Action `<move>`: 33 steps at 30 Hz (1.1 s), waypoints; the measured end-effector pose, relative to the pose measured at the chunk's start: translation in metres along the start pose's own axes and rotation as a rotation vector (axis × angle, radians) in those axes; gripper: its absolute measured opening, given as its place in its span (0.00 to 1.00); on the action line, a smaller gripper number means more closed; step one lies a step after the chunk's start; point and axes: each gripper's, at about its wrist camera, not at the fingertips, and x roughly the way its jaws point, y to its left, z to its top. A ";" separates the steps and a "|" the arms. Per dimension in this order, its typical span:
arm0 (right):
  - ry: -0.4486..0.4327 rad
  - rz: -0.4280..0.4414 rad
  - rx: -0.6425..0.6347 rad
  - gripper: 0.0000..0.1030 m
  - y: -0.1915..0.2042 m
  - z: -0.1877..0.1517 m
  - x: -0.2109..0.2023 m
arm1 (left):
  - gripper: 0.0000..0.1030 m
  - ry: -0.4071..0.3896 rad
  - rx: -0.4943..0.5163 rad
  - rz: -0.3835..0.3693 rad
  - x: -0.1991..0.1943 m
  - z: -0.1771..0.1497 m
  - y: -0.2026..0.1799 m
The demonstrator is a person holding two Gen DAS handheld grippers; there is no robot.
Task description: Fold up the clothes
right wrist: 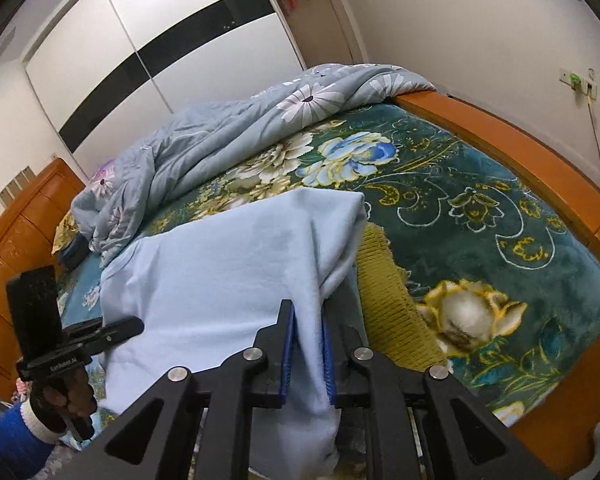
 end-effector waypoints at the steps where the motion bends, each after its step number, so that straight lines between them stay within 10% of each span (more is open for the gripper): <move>1: -0.003 -0.006 0.001 0.14 0.002 0.000 0.000 | 0.14 0.000 0.004 0.004 -0.001 0.000 -0.001; 12: -0.072 -0.147 -0.040 0.23 0.040 -0.009 -0.033 | 0.25 -0.024 0.037 0.084 -0.038 0.000 -0.014; 14: -0.094 -0.177 -0.042 0.35 0.047 -0.014 -0.041 | 0.51 -0.025 0.048 0.098 -0.046 -0.005 -0.017; 20: -0.154 -0.260 -0.077 0.64 0.080 -0.038 -0.060 | 0.75 -0.029 0.047 0.109 -0.067 -0.018 -0.022; 33: -0.127 -0.345 -0.078 1.00 0.134 -0.087 -0.074 | 0.86 -0.072 0.106 0.195 -0.088 -0.046 -0.044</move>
